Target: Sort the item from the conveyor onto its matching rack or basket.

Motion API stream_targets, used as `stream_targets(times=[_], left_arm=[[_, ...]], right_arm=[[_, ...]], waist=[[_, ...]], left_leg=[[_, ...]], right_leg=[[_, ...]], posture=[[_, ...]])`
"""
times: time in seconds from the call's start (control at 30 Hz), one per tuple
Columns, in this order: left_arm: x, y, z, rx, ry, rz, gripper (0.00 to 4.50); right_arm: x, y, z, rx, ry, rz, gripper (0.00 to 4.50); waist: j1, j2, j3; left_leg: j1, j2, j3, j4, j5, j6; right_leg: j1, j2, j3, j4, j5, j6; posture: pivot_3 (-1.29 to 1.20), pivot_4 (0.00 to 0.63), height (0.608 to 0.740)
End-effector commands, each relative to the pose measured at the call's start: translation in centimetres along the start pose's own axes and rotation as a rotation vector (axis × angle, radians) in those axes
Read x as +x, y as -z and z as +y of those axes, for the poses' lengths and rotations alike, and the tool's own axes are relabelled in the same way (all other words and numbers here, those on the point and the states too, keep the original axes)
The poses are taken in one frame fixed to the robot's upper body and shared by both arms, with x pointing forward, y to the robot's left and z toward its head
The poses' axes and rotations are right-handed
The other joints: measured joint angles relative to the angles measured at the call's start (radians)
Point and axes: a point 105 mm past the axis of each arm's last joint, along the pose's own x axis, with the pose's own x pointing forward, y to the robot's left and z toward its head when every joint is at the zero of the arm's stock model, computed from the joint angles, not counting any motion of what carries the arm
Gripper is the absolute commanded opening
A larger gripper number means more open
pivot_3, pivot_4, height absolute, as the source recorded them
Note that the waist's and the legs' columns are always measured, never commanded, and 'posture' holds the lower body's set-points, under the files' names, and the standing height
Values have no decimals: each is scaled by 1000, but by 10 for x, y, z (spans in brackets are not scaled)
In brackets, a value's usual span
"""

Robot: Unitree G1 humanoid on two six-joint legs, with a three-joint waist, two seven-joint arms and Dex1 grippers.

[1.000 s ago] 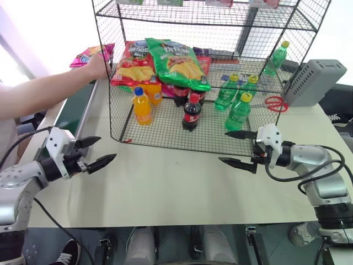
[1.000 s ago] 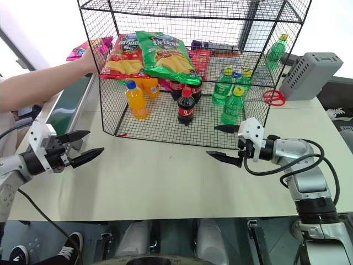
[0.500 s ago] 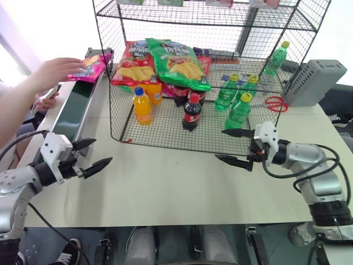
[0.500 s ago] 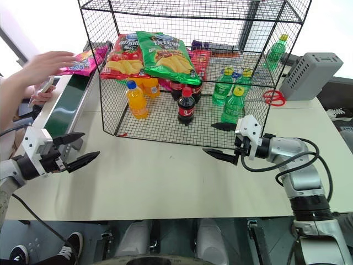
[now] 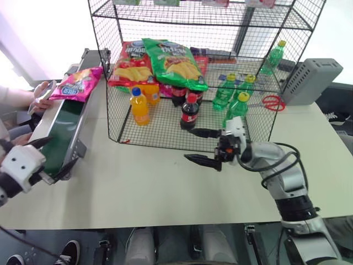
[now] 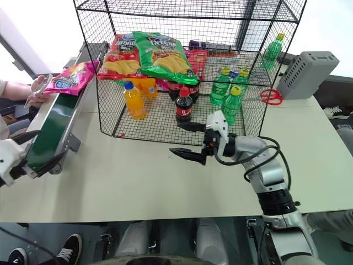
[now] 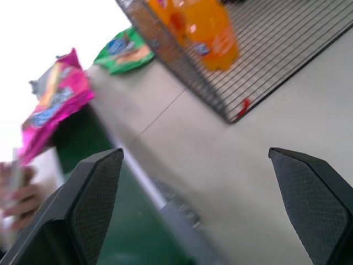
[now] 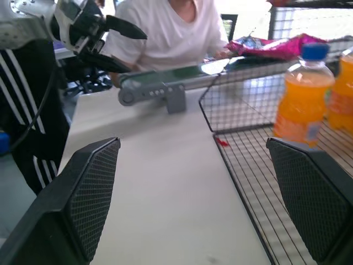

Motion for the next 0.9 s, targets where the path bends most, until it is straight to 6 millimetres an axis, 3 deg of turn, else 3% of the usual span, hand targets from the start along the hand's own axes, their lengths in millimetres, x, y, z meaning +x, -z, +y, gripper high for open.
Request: stream_targets(times=[0.03,0.2,0.37,0.9], left_arm=[[-26,13,17,244,-98,108,4500],[-51,35,8,449,-63,200,4500],[-66,53,10,533,-68,254,4500],[-48,59,4,529,-56,210,4500]], right_arm=[[8,1,8,-44,-70,6,4428],[15,3,11,-52,-111,2,4428],[18,6,11,-78,-133,25,4428],[8,2,4,-84,-91,38,4428]], waist=[[-2,0,0],[-5,0,0],[-2,-1,0],[-5,-1,-1]], left_leg=[[0,0,0,0,0,0],[0,0,1,-1,-1,1],[0,1,1,-1,-1,1],[0,1,3,-1,-1,1]], right_leg=[[0,0,0,0,0,0],[-1,0,0,0,0,0],[-1,-1,0,0,0,0],[-2,-2,0,0,0,0]], posture=[[0,150,740],[0,150,740],[0,150,740],[0,150,740]])
